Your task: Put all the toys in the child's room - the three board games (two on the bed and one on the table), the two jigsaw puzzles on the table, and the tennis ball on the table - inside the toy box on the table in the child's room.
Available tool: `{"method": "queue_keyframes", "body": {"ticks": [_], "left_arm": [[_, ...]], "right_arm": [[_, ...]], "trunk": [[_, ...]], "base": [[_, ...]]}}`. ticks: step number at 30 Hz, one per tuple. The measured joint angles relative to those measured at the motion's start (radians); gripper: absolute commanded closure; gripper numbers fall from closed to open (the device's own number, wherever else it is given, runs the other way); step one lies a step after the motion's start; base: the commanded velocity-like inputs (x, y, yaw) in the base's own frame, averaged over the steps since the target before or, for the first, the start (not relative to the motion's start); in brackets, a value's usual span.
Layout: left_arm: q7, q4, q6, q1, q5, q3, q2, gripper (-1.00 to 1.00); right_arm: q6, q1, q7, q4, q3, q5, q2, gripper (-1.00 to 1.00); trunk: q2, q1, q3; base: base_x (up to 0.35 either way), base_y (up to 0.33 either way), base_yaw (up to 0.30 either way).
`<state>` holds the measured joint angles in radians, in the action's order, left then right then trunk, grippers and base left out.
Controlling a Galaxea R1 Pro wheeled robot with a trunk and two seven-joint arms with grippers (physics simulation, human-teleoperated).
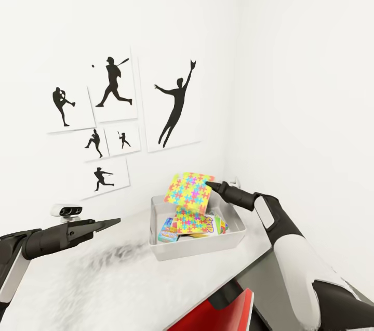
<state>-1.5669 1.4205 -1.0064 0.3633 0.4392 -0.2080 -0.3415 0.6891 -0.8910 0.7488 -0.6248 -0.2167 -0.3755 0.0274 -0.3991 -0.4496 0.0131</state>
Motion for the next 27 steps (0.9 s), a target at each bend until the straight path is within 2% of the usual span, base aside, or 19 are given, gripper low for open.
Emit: {"method": "queue_keyframes", "body": {"ticks": [8,12,27], "left_arm": [[0.0,0.0,0.0,0.0,0.0,-0.004,-0.001,-1.0],[0.0,0.0,0.0,0.0,0.0,-0.004,-0.002,-1.0],[0.0,-0.002,0.0,-0.001,0.0,-0.004,-0.003,-1.0]], "right_arm": [[0.032,-0.066,-0.14,0.014,-0.001,-0.006,0.005,1.0],[0.053,-0.087,-0.188,0.024,-0.001,-0.007,0.005,1.0],[0.049,-0.098,-0.205,0.102,0.0,-0.004,0.004,1.0]], "trunk": [[0.0,0.0,-0.012],[0.0,0.0,-0.018],[0.002,0.0,-0.041]], "base": [[0.0,0.0,0.0],[0.0,0.0,0.0],[0.0,0.0,0.0]]}}
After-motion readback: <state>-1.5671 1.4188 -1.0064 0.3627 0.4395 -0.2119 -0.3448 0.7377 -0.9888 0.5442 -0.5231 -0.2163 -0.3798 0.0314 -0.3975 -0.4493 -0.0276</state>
